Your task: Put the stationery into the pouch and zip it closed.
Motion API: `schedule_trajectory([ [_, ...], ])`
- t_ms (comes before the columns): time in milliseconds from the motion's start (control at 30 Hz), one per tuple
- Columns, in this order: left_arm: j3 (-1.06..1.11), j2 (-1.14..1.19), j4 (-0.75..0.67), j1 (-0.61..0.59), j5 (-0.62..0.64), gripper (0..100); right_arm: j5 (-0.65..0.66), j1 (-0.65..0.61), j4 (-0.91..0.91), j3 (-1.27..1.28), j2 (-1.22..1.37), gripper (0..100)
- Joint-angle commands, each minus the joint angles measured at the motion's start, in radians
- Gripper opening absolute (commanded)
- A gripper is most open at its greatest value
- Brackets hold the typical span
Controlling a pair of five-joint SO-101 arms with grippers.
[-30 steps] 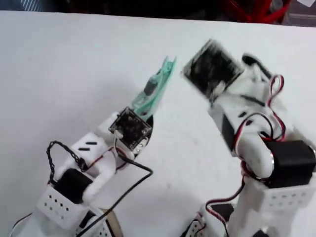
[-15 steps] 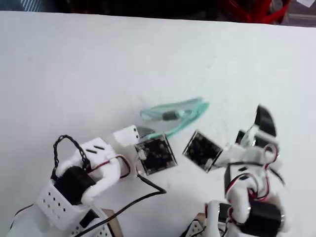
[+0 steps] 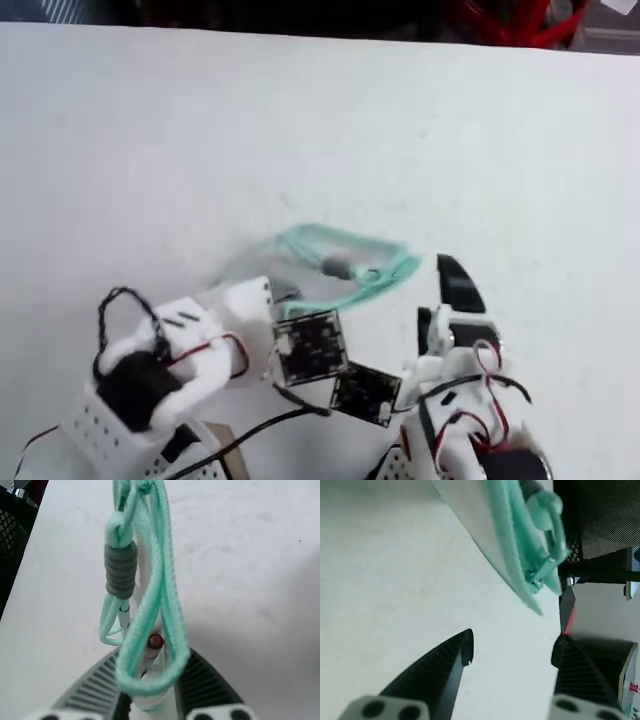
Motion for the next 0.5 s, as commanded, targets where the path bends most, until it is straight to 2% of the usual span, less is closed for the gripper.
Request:
schedule_trajectory([
  [0,0.006,-0.110,0.049,-0.013,-0.003,2,0.000,-0.036,-0.074,0.014,0.030,25.1],
  [200,0.009,-0.188,0.135,-0.012,-0.026,2,-0.031,-0.044,-0.214,0.000,0.039,25.0],
  [367,0.009,-0.188,0.147,-0.012,-0.032,2,-0.069,-0.186,-0.199,-0.003,0.056,23.6],
  [467,0.009,-0.188,0.147,-0.012,-0.032,2,-0.078,-0.216,-0.246,-0.005,0.133,21.4],
])
